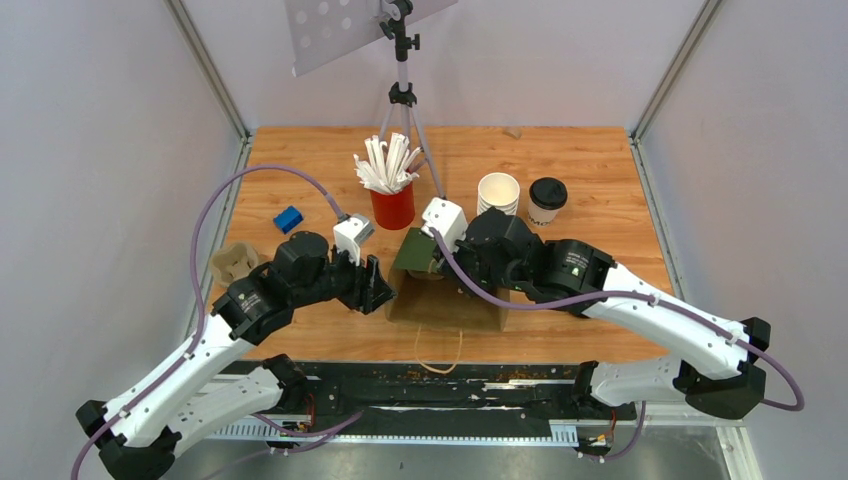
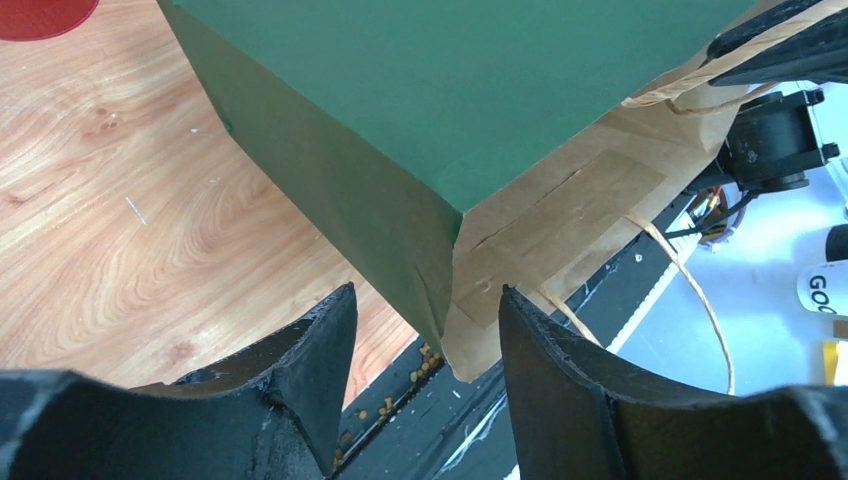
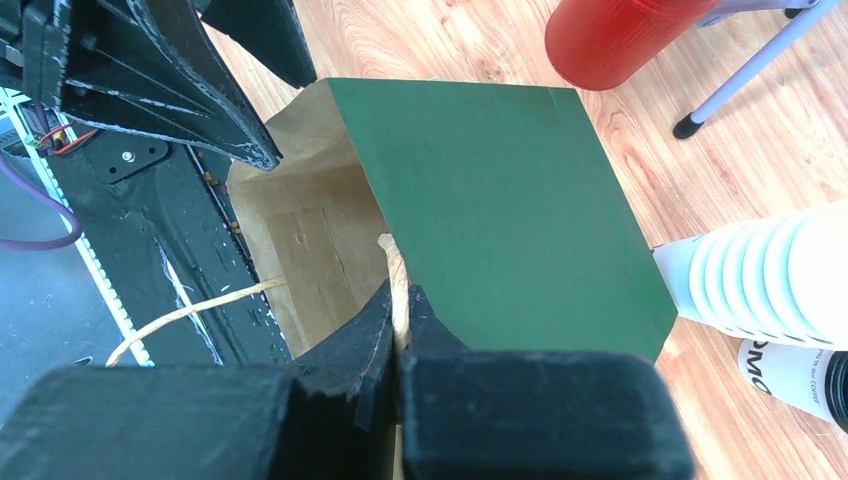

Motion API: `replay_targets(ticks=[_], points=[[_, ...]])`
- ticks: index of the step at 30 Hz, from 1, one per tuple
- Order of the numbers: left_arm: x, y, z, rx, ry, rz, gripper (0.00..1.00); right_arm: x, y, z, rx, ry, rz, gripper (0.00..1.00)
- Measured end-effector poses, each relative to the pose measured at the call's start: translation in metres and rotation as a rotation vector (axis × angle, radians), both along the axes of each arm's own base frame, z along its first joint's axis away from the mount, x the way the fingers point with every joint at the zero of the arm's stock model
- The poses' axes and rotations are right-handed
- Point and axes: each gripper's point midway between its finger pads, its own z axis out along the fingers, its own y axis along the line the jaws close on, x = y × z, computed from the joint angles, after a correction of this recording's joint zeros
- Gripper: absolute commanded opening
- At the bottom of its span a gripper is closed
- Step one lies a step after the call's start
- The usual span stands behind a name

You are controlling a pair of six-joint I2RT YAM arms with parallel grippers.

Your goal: Pack the takeout coffee

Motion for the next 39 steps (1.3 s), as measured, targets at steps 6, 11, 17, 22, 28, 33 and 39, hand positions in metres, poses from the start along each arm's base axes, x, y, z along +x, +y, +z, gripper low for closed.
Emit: replay_targets(ticks=[6, 11, 17, 22, 28, 33, 39], points=[[0.002, -0.002, -0.009, 0.005, 0.0, -0.002, 0.53, 0.004, -0.001, 0.001, 0.005, 0.002, -0.009, 0.0], [0.003, -0.003, -0.021, 0.003, 0.001, -0.002, 0.39, 0.006, -0.001, 0.002, 0.014, 0.001, -0.014, 0.0], [0.003, -0.005, -0.019, -0.01, -0.005, -0.008, 0.11, 0.007, 0.001, 0.005, 0.033, -0.002, -0.011, 0.01], [0.003, -0.005, -0.019, -0.007, -0.006, -0.013, 0.0, 0.006, 0.0, 0.005, 0.041, 0.0, -0.01, 0.14], [0.002, -0.007, -0.01, -0.021, -0.013, -0.019, 0.0, 0.004, -0.004, 0.007, 0.056, 0.01, -0.025, 0.63], [0.001, -0.005, -0.003, -0.024, -0.011, -0.015, 0.0, -0.001, -0.013, 0.009, 0.063, 0.032, -0.049, 1.0], [-0.001, -0.001, -0.008, -0.002, 0.008, -0.004, 0.0, -0.004, -0.022, 0.036, 0.133, 0.026, -0.076, 1.0]])
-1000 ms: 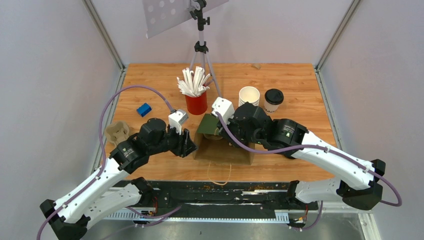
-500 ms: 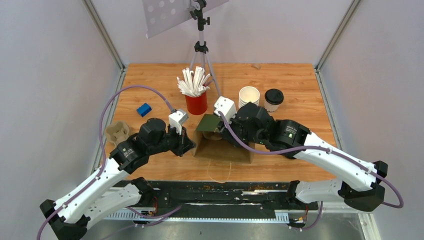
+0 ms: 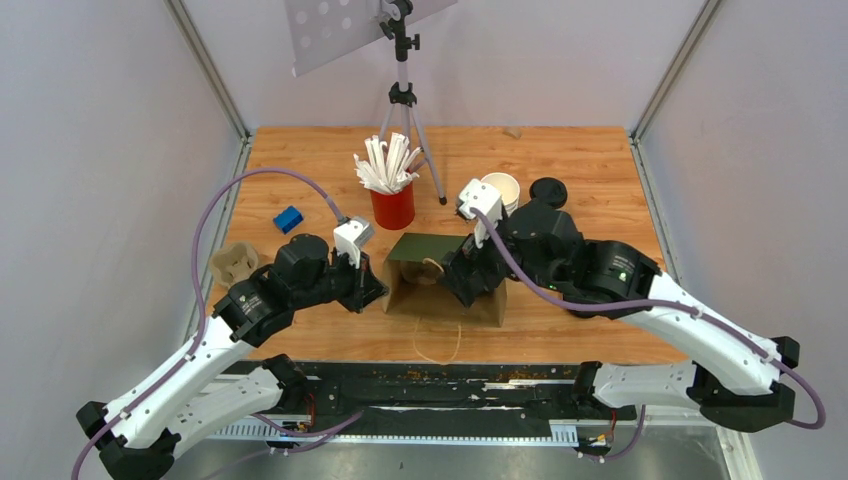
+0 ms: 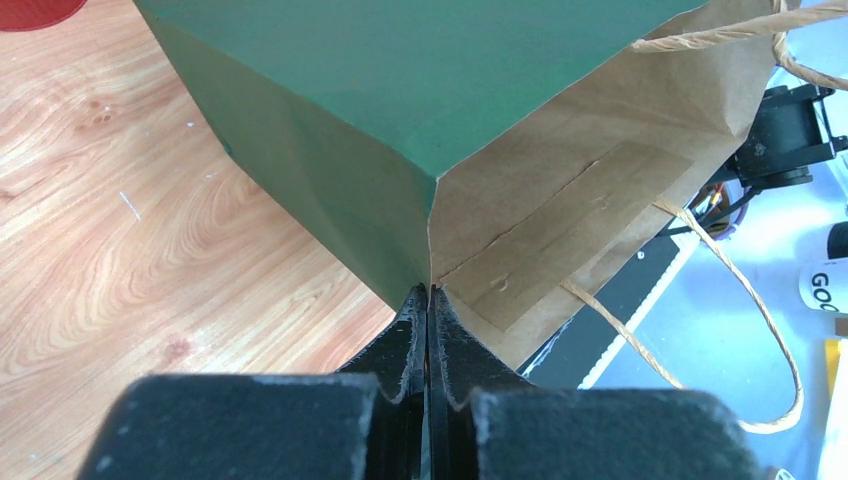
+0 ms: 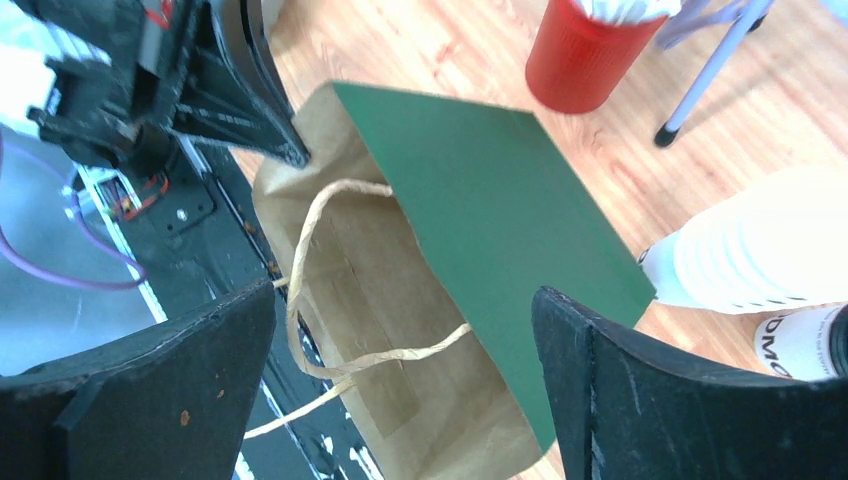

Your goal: Pack the takeout coffee

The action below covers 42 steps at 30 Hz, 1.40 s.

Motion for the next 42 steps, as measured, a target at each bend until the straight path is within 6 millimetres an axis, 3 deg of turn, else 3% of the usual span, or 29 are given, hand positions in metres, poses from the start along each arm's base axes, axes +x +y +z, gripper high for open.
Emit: replay_targets(ticks=[4, 7, 11, 14, 16, 19, 23, 26, 29, 32, 34, 42], points=[[-0.001, 0.002, -0.002, 0.011, 0.007, 0.005, 0.0, 0.007, -0.006, 0.034, 0.085, -0.041, -0.044, 1.0], [-0.002, 0.004, -0.003, 0.018, 0.013, 0.006, 0.0, 0.026, -0.015, 0.057, 0.134, -0.072, -0.121, 1.0], [-0.003, 0.005, -0.001, 0.022, 0.015, 0.008, 0.0, 0.075, -0.04, 0.078, 0.158, -0.102, -0.291, 1.0], [-0.003, 0.006, 0.0, 0.024, 0.013, 0.009, 0.0, 0.118, -0.067, 0.079, 0.132, -0.101, -0.435, 1.0], [-0.003, 0.007, 0.002, 0.026, 0.011, 0.013, 0.0, 0.147, -0.091, 0.071, 0.094, -0.079, -0.54, 1.0], [-0.002, 0.008, 0.003, 0.03, 0.009, 0.02, 0.0, 0.194, -0.142, 0.046, 0.022, -0.034, -0.738, 0.96], [-0.003, 0.01, 0.004, 0.035, 0.012, 0.023, 0.0, 0.23, -0.2, -0.005, -0.081, 0.068, -0.903, 0.82], [-0.004, 0.01, 0.007, 0.029, 0.009, 0.024, 0.0, 0.248, -0.228, -0.042, -0.125, 0.16, -0.957, 0.75], [-0.005, 0.01, 0.008, 0.025, 0.008, 0.022, 0.0, 0.259, -0.241, -0.086, -0.16, 0.237, -0.948, 0.78], [-0.006, 0.011, 0.01, 0.02, 0.005, 0.02, 0.0, 0.259, -0.239, -0.124, -0.207, 0.289, -0.892, 0.88], [-0.006, 0.011, 0.011, 0.016, 0.003, 0.019, 0.0, 0.26, -0.235, -0.141, -0.237, 0.305, -0.85, 0.9], [-0.008, 0.011, 0.011, 0.014, 0.004, 0.012, 0.0, 0.283, -0.229, -0.157, -0.278, 0.282, -0.766, 0.92]])
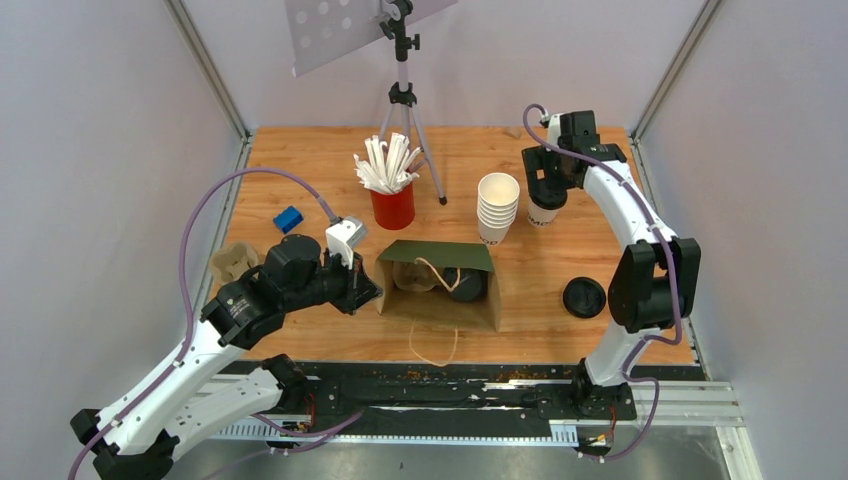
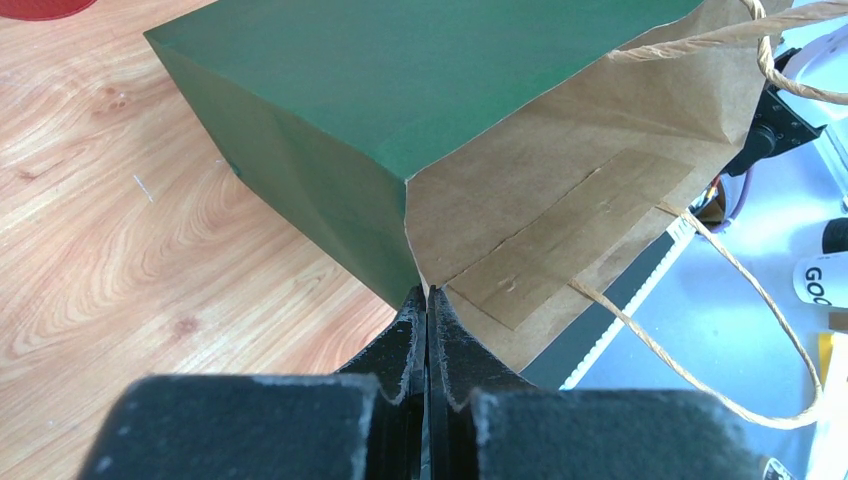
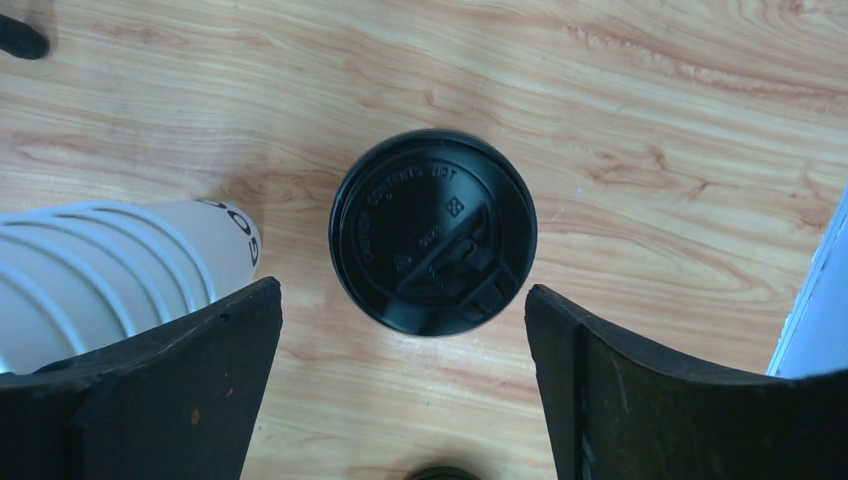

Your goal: Pack the takeout coffee

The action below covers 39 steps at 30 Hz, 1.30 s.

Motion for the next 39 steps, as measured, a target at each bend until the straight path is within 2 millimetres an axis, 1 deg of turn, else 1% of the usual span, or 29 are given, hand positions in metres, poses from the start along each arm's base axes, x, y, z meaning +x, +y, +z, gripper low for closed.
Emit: replay_targets(ticks=[2, 8, 13, 18, 24, 30, 36, 39], points=[[0.0, 0.0, 0.0, 0.0, 0.0, -0.001, 0.0, 0.005, 0.001, -0.005, -0.004, 0.006, 0.008, 0.92], [-0.001, -0.001, 0.0, -0.003, 0.002, -0.007, 0.0, 0.009, 0.001, -0.016, -0.013, 0.028, 0.022, 0.91], [-0.001, -0.001, 0.0, -0.001, 0.004, -0.007, 0.0, 0.012, 0.001, -0.017, -0.021, 0.027, 0.033, 0.89], [-0.001, -0.001, -0.001, 0.003, 0.007, -0.008, 0.0, 0.013, 0.0, -0.021, -0.02, 0.035, 0.04, 0.93], [-0.002, 0.0, -0.002, 0.008, 0.009, -0.008, 0.0, 0.017, -0.001, -0.02, -0.008, 0.021, 0.039, 0.93], [-0.002, 0.001, -0.002, 0.016, 0.014, -0.009, 0.0, 0.022, -0.003, -0.025, 0.015, -0.022, 0.039, 0.93], [-0.002, 0.003, -0.003, 0.026, 0.011, -0.005, 0.0, 0.017, -0.013, -0.024, 0.049, -0.075, 0.012, 0.92], [-0.001, 0.004, -0.003, 0.036, 0.011, 0.0, 0.0, 0.014, -0.014, -0.023, 0.065, -0.089, 0.015, 0.93]])
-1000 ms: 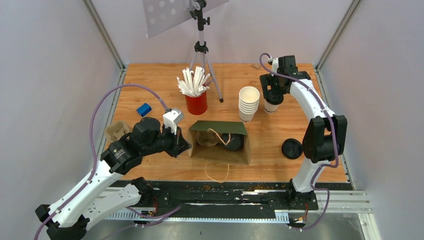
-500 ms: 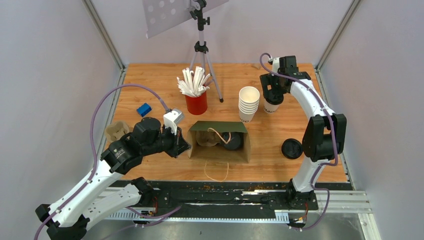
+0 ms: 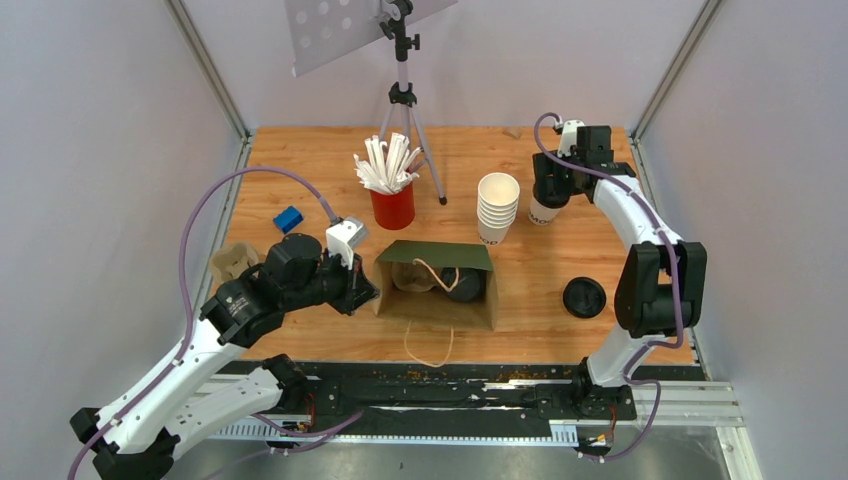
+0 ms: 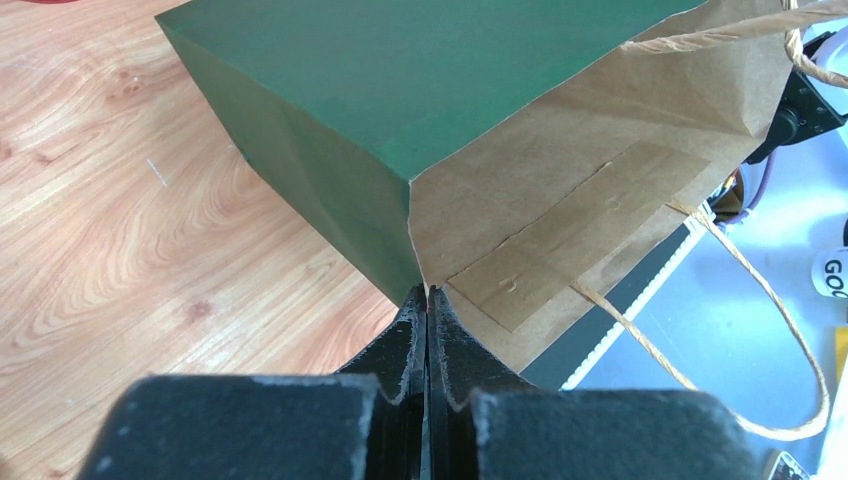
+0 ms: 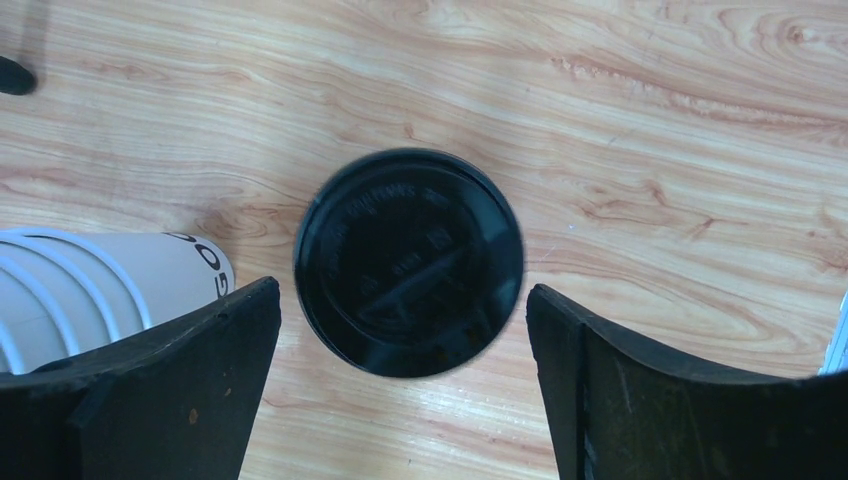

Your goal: Pack the takeout coffee

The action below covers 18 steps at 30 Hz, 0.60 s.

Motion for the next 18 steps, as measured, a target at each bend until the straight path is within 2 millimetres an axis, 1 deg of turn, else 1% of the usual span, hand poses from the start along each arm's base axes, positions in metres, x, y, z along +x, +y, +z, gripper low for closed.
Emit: replay_targets(ticks=[7, 14, 18], points=[[0.001, 0.002, 0.001, 0.007, -0.004, 0.006, 0.0, 0.001, 0.005, 0.012, 0.02, -0.034, 0.03, 0.93], [0.001, 0.002, 0.0, 0.012, 0.001, 0.006, 0.0, 0.004, 0.01, 0.016, 0.032, -0.058, 0.06, 0.93], [0.001, 0.002, 0.0, 0.013, 0.003, 0.006, 0.0, 0.007, 0.011, 0.018, 0.031, -0.072, 0.067, 0.91]])
